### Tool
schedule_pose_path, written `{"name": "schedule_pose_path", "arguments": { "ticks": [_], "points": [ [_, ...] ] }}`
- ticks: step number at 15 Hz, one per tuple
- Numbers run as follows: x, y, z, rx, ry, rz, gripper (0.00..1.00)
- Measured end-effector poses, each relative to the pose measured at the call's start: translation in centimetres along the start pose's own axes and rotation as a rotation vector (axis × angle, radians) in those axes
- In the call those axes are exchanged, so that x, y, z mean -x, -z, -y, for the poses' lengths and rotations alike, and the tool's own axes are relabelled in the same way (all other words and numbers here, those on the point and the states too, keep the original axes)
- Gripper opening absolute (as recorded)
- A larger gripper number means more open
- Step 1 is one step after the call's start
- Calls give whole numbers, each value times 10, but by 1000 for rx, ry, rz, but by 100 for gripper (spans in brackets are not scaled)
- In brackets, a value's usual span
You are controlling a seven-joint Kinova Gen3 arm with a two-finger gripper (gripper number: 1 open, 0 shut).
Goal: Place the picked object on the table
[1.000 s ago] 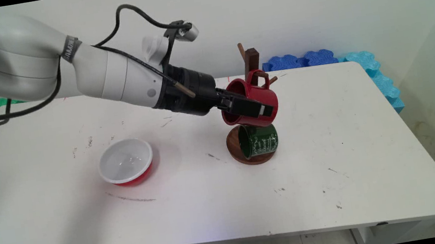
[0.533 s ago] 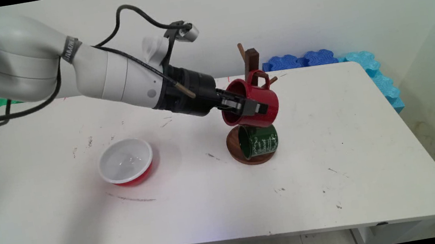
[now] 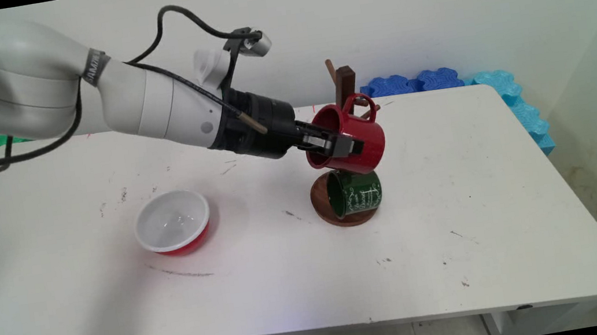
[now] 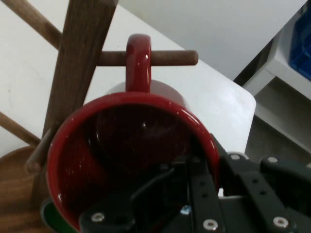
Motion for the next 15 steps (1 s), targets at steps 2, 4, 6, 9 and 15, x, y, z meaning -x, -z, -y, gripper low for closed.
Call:
{"name": "schedule_pose_path", "arguments": {
  "ticks": [2,4,6,9,15],
  "points": [
    [-1,0,0,-1,-1,-1,0],
    [-1,1,-1,-2,-3,-2,0],
    [-2,1,-1,-1,-5,-2,0],
    [-3,2,-4,3,-7,-2,0],
    [-5,4,-15,22,-12,-1,0]
  ]
}}
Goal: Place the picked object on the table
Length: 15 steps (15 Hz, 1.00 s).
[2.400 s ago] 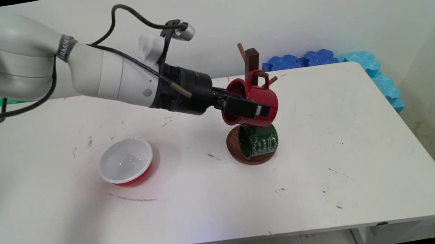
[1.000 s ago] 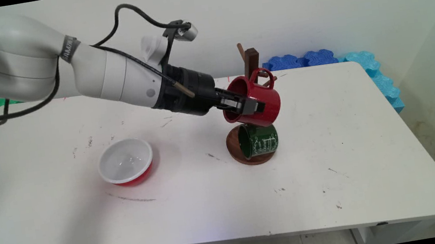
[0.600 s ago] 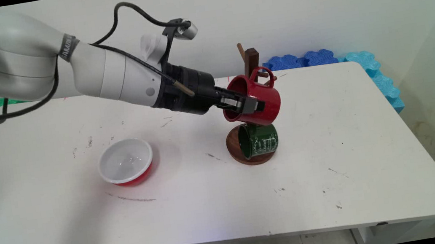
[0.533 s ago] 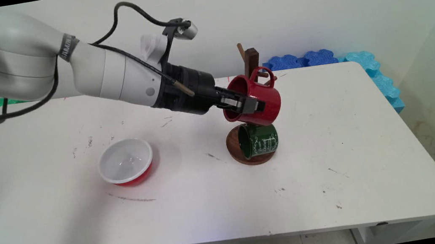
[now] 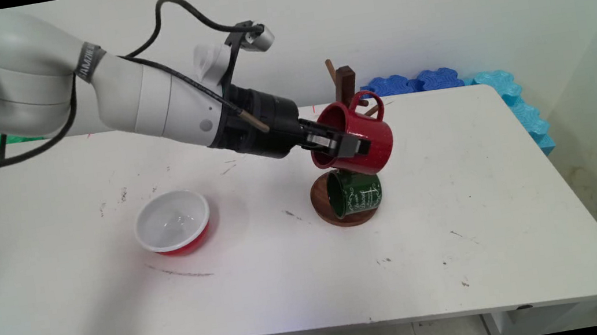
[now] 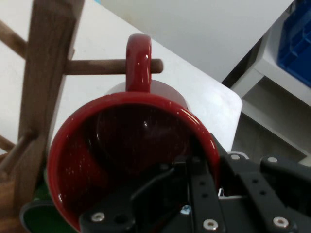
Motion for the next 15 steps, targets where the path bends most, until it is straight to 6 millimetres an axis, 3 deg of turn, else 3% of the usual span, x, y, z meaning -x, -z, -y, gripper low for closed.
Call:
{"name": "schedule_pose_path", "arguments": {
  "ticks": [15],
  "points": [
    [-7,16,-25,55,-31,13,0]
  ]
}}
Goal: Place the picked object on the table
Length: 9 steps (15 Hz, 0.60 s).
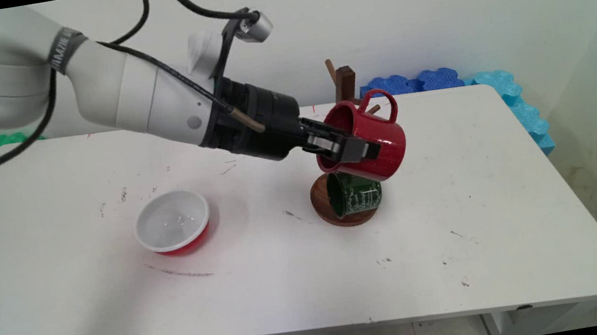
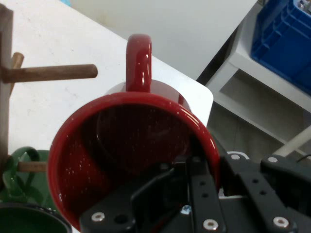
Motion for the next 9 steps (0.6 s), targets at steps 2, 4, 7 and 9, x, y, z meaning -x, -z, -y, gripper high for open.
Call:
{"name": "schedule_pose_path", "arguments": {
  "ticks": [2,4,7,9],
  "points": [
    [0,6,-2,8,-14,7,0],
    [0,14,-3,15,-33,17,0],
    [1,26,-2,19,-58,34,0],
    [3,35,0,19,-74,46,0]
  ]
}}
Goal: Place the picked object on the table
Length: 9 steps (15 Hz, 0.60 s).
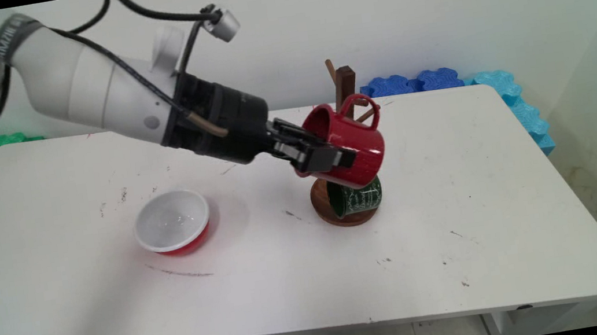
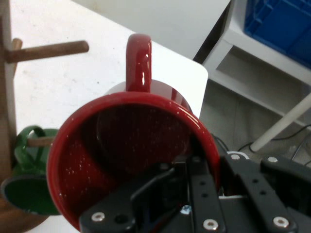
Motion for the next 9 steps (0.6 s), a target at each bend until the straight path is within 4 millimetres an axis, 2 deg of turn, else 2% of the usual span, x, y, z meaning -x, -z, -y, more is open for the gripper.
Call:
{"name": "schedule_pose_path", "arguments": {
  "ticks": [9],
  "points": [
    [15,41,19,-8,-96,77,0]
  ]
}}
